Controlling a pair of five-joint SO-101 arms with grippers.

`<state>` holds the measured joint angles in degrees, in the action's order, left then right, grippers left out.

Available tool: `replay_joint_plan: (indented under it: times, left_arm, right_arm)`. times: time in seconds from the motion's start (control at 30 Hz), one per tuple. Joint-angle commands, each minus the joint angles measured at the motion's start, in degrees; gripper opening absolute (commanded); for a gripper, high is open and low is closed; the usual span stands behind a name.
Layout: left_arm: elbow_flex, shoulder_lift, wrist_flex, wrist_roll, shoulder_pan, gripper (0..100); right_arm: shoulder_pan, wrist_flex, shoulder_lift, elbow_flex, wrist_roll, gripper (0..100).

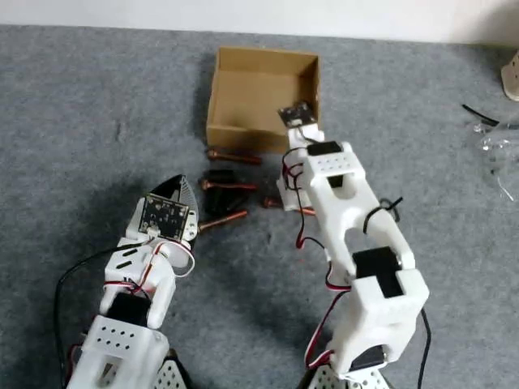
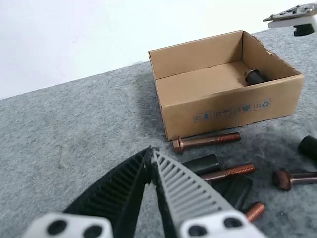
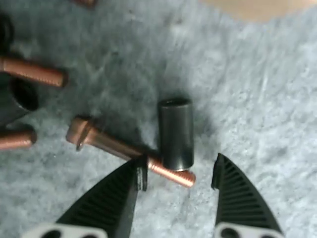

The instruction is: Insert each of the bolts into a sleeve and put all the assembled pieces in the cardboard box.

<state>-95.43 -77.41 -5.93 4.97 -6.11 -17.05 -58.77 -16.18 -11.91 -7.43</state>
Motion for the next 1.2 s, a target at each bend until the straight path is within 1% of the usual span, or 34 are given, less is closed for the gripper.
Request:
replay_joint_plan:
  times: [0.0,0.27,0.5,0.6,0.87,0.97,1.03,1.1,1.17]
  left_arm:
    - [3.3,0.3,1.2,0.3,0.2,1]
    - [3.3,0.3,1.2,0.3,0.2,1]
    - [3.3,0.3,1.2,0.3,0.2,1]
    - [3.3,0.3,1.2,0.3,0.2,1]
    - [3.3,0.1,1.2,0.3,0.2,1]
    - [3.3,0.1,1.2,0.3,0.2,1]
    - [3.3,0.0,1.2,0.3,0.2,1]
    - [3.3,0.0,1.2,0.2,0.2,1]
    - [3.6,0.3,1.2,0.0,0.4,1]
  right_arm:
    - [0.4,3.1,-0.6,0.8,0.4,19.8]
    - [0.2,3.9,-0.6,1.1,0.5,19.8]
    - [0.2,10.2,-0.7,0.7,0.5,19.8]
    - [0.2,11.3,-0.8,0.5,0.5,19.6]
    - [0.3,11.4,-3.3,-1.9,0.2,8.4]
    - [0.6,11.3,-4.0,-2.2,0.1,0.2]
    - [0.6,11.2,-4.0,-2.2,-0.1,0.8]
    - [0.5,11.2,-3.8,-2.2,-2.5,0.3]
    - [0.5,11.2,-3.3,-2.2,-3.1,0.3]
